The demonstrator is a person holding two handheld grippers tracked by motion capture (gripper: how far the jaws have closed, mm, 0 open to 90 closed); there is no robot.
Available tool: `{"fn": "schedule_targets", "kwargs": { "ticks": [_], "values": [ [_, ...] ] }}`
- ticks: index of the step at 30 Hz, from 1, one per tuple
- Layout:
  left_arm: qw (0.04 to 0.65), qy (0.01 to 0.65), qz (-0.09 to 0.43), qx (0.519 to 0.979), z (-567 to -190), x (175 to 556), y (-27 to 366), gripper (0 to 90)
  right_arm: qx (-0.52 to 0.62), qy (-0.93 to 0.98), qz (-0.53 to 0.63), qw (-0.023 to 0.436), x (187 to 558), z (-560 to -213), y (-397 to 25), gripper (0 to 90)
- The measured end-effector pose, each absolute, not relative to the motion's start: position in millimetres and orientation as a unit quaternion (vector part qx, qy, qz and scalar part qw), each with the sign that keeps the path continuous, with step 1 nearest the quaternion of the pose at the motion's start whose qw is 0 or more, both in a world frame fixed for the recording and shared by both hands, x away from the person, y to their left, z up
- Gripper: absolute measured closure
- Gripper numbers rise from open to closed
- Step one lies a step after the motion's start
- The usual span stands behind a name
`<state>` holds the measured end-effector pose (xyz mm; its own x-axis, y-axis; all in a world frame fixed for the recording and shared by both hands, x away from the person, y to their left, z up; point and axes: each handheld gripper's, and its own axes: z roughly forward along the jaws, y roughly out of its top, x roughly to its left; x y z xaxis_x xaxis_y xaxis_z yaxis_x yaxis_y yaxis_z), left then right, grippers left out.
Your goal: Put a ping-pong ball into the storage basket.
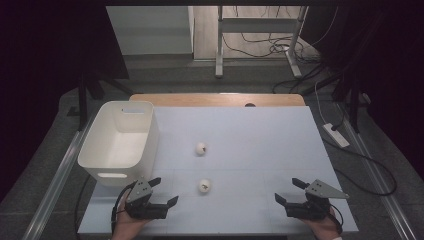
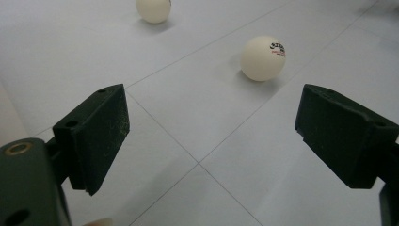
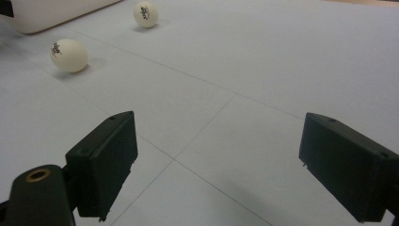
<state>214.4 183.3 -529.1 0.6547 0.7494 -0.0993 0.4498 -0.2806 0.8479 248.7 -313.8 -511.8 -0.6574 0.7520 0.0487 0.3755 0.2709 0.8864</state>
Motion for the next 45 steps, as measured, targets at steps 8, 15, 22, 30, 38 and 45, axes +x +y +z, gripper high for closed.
{"fn": "schedule_targets", "kwargs": {
  "ticks": [8, 15, 22, 30, 38, 45],
  "values": [
    [0.464, 0.384, 0.161, 0.782, -529, 214, 183, 11.5, 0.362, 0.776, 0.479, 0.192, 249, -513, -313, 12.8],
    [0.468, 0.386, 0.158, 0.779, -528, 212, 184, 11.5, 0.364, 0.777, 0.477, 0.194, 251, -514, -311, 12.9],
    [0.466, 0.385, 0.164, 0.780, -526, 211, 184, 11.6, 0.364, 0.779, 0.472, 0.194, 251, -514, -310, 12.9],
    [0.458, 0.375, 0.164, 0.789, -524, 211, 177, 11.7, 0.362, 0.780, 0.472, 0.193, 252, -515, -310, 13.4],
    [0.454, 0.369, 0.162, 0.795, -520, 213, 170, 11.7, 0.362, 0.779, 0.474, 0.192, 252, -515, -310, 13.4],
    [0.448, 0.367, 0.161, 0.799, -516, 214, 162, 11.6, 0.361, 0.779, 0.476, 0.191, 251, -514, -309, 13.6]
  ]
}}
